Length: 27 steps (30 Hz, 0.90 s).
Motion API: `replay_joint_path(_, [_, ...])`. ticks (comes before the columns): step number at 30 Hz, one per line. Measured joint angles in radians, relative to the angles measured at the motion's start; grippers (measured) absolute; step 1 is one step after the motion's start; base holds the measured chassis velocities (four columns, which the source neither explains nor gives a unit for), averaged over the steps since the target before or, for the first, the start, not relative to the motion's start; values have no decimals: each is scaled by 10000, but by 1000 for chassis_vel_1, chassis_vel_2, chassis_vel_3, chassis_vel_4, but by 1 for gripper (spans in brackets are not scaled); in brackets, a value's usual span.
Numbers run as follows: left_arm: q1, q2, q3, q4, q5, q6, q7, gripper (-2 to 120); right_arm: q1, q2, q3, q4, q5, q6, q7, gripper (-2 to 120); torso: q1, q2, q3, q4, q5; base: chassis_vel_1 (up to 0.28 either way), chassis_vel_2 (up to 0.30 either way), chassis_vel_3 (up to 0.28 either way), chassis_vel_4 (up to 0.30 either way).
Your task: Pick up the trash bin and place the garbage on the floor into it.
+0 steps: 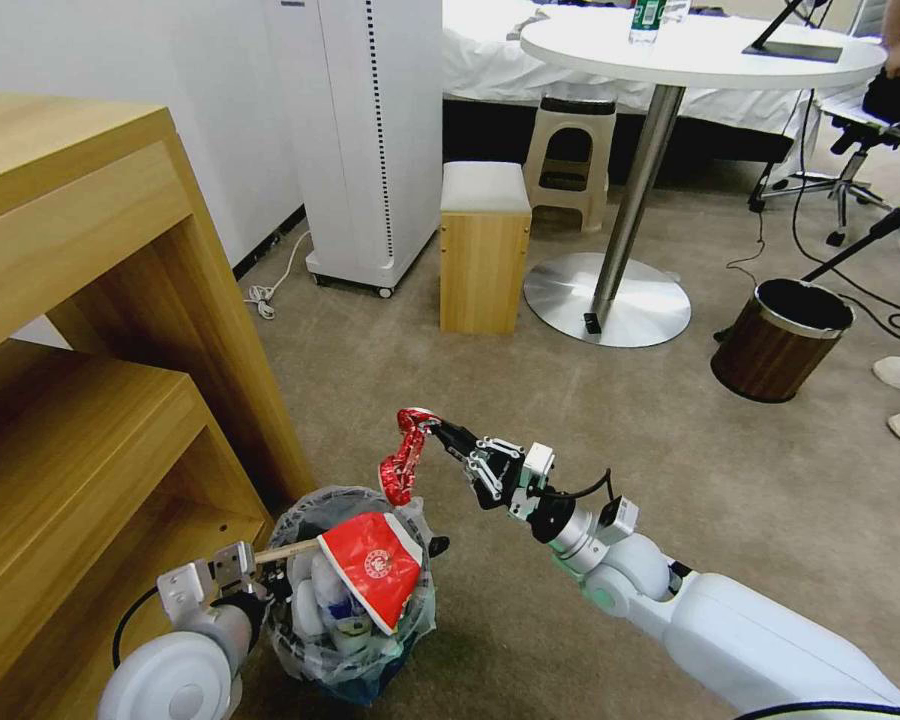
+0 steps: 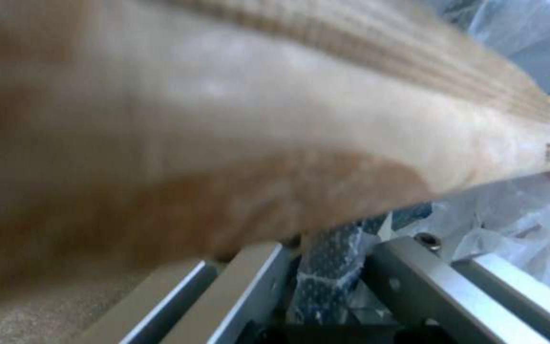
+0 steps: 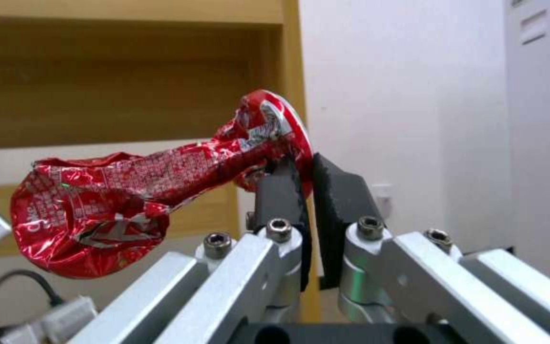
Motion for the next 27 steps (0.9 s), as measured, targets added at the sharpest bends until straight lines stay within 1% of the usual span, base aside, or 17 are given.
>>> replay_joint_path(7, [110,-134,27,-235,134,3,37,0,210,50,-598,277,330,-118,377,3,0,0,0,0,0,0,0,0,0])
replay_joint_path(9, [124,-142,28,-256,142,3,38,0,221,59,-619,263,330,-120,381,3,0,0,0,0,1,0,0,0,0])
replay_joint_path(11, [239,-166,17,-481,179,15,47,0,247,87,-774,77,384,-157,422,3,0,0,0,0,0,0,0,0,0])
replay_joint_path(16, [388,-170,-31,-712,193,32,55,0,183,198,-911,-368,407,-170,461,3,0,0,-1,0,1,0,0,0,0])
replay_joint_path(19, [492,-159,-91,-888,196,56,55,0,147,278,-1239,-625,416,-186,583,3,0,0,-1,-1,1,0,0,0,0])
replay_joint_path(27, [535,-173,-122,-955,198,62,61,0,89,355,-1858,-280,494,-201,736,3,0,0,-1,0,0,0,0,0,0])
